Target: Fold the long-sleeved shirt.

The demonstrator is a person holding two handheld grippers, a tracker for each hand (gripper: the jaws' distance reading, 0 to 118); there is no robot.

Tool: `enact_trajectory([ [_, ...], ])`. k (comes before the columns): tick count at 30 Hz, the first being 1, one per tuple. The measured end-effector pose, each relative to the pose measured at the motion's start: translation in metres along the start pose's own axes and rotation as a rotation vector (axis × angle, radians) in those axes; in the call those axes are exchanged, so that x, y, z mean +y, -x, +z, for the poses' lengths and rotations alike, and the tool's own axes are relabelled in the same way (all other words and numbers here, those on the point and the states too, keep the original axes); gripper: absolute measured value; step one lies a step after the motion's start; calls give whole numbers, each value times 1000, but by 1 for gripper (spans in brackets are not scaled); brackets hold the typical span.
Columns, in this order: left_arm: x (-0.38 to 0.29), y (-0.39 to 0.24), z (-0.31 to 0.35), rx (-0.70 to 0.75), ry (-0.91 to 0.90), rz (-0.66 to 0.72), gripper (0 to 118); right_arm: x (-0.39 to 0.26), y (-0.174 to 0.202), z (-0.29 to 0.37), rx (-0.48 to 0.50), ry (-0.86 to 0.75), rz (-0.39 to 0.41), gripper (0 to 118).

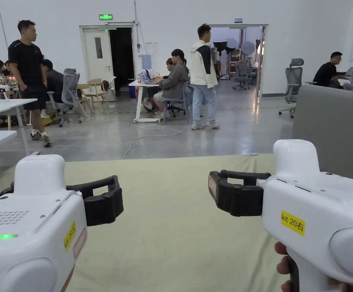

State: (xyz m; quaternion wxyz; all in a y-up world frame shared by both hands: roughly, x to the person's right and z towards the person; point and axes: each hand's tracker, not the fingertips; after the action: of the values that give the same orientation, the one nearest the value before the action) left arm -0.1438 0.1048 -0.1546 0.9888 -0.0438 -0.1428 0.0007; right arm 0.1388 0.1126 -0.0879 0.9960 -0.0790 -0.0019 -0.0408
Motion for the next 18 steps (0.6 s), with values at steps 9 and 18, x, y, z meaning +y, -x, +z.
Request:
enact_trajectory([
  [9,1,-11,3,-35,6,-6,118,2,7,4,-25,-33,37,118],
  [18,3,-14,5,-54,3,-3,118,2,5,5,-18,-30,15,118],
])
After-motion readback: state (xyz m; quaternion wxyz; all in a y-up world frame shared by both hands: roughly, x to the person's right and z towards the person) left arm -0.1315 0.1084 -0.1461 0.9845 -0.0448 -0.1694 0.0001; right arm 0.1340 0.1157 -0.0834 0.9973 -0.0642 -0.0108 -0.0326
